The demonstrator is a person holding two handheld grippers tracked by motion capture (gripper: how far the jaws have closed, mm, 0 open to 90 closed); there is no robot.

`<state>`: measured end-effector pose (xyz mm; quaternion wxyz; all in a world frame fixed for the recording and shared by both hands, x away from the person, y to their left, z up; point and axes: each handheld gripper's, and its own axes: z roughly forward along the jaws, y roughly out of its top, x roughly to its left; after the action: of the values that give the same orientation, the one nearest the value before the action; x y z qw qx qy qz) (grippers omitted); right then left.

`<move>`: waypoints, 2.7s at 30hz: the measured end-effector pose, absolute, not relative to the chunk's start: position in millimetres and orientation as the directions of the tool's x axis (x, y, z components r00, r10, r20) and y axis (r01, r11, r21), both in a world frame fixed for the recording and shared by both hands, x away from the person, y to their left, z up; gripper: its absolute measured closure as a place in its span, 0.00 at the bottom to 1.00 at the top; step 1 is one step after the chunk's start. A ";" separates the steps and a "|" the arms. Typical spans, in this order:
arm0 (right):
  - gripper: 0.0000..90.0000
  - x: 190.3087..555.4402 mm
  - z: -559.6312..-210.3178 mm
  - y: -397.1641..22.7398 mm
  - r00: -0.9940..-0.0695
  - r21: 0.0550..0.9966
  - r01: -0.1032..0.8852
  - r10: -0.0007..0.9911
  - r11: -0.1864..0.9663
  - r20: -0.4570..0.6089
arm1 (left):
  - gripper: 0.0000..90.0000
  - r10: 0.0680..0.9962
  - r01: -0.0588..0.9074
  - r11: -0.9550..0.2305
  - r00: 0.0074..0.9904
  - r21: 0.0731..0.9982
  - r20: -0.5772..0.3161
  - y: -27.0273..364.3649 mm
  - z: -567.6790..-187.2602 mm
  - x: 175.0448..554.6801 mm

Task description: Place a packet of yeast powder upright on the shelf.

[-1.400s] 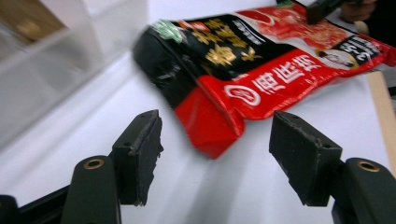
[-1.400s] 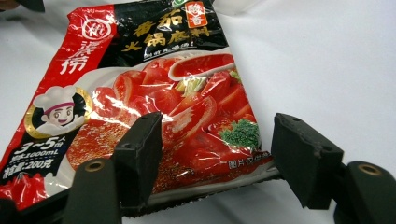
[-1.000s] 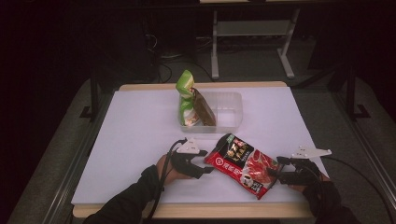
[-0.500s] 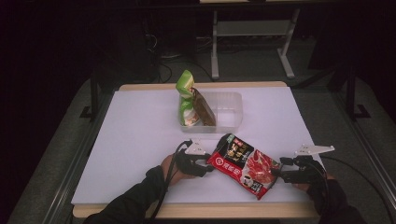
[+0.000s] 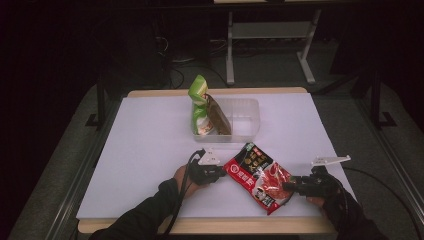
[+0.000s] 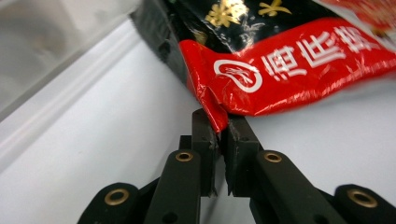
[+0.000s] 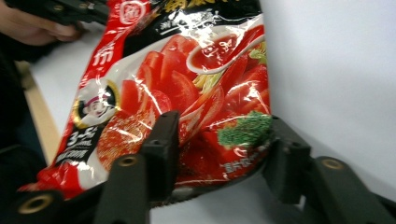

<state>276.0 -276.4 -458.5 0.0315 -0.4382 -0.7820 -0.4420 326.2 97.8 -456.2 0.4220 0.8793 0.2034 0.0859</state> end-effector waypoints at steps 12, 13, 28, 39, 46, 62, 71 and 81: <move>0.66 265.6 -456.0 -240.4 -0.679 0.684 0.667 0.620 0.297 0.392 | 0.93 0.496 0.409 -0.318 0.841 0.856 -0.218 124.8 -451.9 345.4; 0.66 265.3 -455.9 -239.3 -0.684 0.688 0.660 0.620 0.302 0.385 | 0.90 0.493 0.416 -0.303 0.838 0.857 -0.232 126.2 -451.1 346.4; 0.73 259.1 -454.9 -228.9 -0.715 0.742 0.584 0.641 0.328 0.279 | 0.58 0.295 0.405 -0.129 0.887 0.905 -0.355 138.9 -426.7 346.5; 0.88 259.8 -454.3 -229.2 -0.705 0.771 0.564 0.659 0.297 0.261 | 0.41 0.242 0.439 -0.234 0.891 0.868 -0.385 154.6 -432.0 341.1; 0.90 261.6 -454.2 -226.5 -0.688 0.778 0.557 0.685 0.289 0.238 | 0.30 0.297 0.435 -0.352 0.892 0.829 -0.342 136.2 -446.9 332.4; 0.93 254.8 -453.3 -223.6 -0.742 0.816 0.474 0.649 0.331 0.167 | 0.19 0.447 0.569 -0.259 0.787 0.781 -0.425 115.1 -457.2 355.4; 0.93 251.9 -452.1 -221.9 -0.770 0.835 0.430 0.623 0.344 0.140 | 0.33 0.493 0.519 -0.245 0.794 0.819 -0.356 108.5 -451.5 353.2; 0.95 253.8 -449.0 -221.9 -0.760 0.853 0.404 0.640 0.331 0.112 | 0.84 0.486 0.375 -0.189 0.839 0.908 -0.245 125.6 -434.3 348.0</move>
<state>253.8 -221.9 -449.0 -0.1230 -0.3235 -0.8065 -0.4793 348.0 125.6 -434.3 0.5718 0.7696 0.2798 0.0488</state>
